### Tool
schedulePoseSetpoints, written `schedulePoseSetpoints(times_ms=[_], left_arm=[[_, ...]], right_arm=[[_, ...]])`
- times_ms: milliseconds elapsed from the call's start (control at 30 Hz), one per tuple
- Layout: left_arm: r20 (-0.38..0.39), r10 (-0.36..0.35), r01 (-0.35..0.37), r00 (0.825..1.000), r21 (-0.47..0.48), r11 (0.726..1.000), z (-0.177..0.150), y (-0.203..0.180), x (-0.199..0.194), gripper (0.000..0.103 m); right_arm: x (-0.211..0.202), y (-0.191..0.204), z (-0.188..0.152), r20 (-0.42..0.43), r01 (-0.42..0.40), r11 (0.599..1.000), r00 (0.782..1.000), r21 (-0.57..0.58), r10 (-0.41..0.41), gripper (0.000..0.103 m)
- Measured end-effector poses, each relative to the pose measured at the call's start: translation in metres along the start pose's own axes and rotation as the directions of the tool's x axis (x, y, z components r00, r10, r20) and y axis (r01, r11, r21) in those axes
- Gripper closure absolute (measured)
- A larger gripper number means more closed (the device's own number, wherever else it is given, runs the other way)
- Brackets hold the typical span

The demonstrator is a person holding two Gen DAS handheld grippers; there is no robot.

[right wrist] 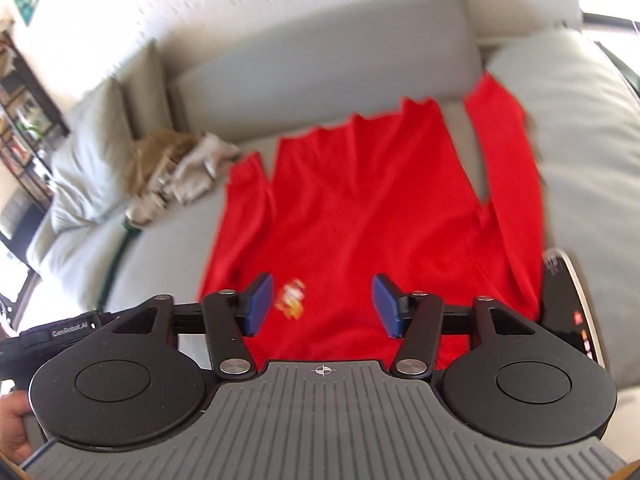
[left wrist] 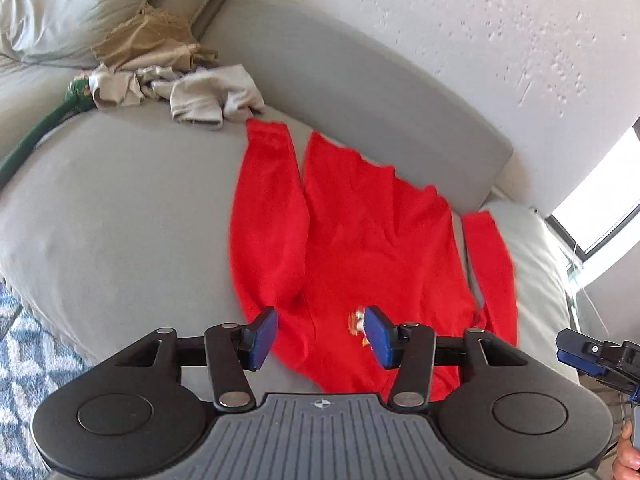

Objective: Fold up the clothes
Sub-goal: 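Grasp the sleeve cuff nearest the left tool with the left tool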

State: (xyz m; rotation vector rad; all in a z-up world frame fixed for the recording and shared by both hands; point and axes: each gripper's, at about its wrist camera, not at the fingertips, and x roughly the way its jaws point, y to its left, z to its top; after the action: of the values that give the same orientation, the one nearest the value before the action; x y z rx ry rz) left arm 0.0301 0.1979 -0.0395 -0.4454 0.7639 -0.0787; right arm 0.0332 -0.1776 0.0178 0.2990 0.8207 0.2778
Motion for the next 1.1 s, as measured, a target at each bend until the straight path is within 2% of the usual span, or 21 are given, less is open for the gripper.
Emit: schedulePoseSetpoints(times_ms=[33,100,167,300,400,500,567,633,667,767,933,1033,1100], left_arm=[[0.027,-0.002,0.001,1.000,0.004,1.000,0.008,0.001,-0.004,0.036],[0.063,0.014,-0.015,0.998,0.004,1.000,0.021,0.004,-0.006,0.031],[0.079,0.027,-0.027,0.997,-0.001,1.000,0.037,0.009,-0.005,0.031],[0.130,-0.019,0.020,0.991,-0.001,1.000,0.073,0.013,0.002,0.026],[0.170,-0.003,0.001,0.985,0.008,1.000,0.101,0.019,0.032,0.024],[0.118,0.013,-0.006,0.993,-0.063,0.998,0.129,0.044,0.092,0.030],[0.074,-0.002,0.011,0.997,-0.117,0.993,0.140,0.067,0.138,0.040],[0.030,-0.023,0.028,0.999,-0.172,0.985,0.150,0.089,0.185,0.058],[0.008,-0.034,0.035,0.999,-0.199,0.979,0.155,0.101,0.208,0.061],[-0.015,-0.069,0.062,0.997,-0.283,0.957,0.160,0.125,0.260,0.063],[-0.019,-0.109,0.089,0.994,-0.454,0.886,0.165,0.153,0.321,0.061],[0.016,-0.124,0.113,0.992,-0.537,0.836,0.167,0.165,0.346,0.059],[0.042,-0.129,0.130,0.991,-0.559,0.819,0.170,0.167,0.357,0.058]], right_arm=[[0.000,0.006,0.007,0.013,-0.004,1.000,1.000,-0.012,0.004,0.038],[0.001,0.019,0.020,0.032,-0.005,0.999,0.999,-0.036,0.006,0.035],[0.007,0.029,0.031,0.039,-0.003,0.999,0.999,-0.048,0.005,0.035],[0.017,0.043,0.059,0.069,-0.021,0.998,0.997,-0.053,0.025,0.033],[0.031,0.051,0.082,0.101,-0.013,0.998,0.995,-0.060,0.019,0.031],[0.050,0.057,0.102,0.117,-0.009,0.998,0.993,-0.055,0.016,0.031],[0.068,0.059,0.112,0.124,-0.014,0.998,0.992,-0.067,0.022,0.031],[0.090,0.056,0.119,0.114,-0.048,0.997,0.992,-0.058,0.055,0.031],[0.102,0.053,0.122,0.098,-0.073,0.997,0.992,-0.039,0.077,0.031],[0.134,0.040,0.124,0.060,-0.109,0.994,0.992,0.025,0.107,0.031],[0.171,0.021,0.121,0.051,-0.060,0.997,0.997,0.041,0.058,0.031],[0.187,0.010,0.120,0.035,-0.041,0.998,0.999,0.055,0.040,0.031],[0.194,0.003,0.118,0.032,-0.030,0.998,0.999,0.058,0.028,0.031]])
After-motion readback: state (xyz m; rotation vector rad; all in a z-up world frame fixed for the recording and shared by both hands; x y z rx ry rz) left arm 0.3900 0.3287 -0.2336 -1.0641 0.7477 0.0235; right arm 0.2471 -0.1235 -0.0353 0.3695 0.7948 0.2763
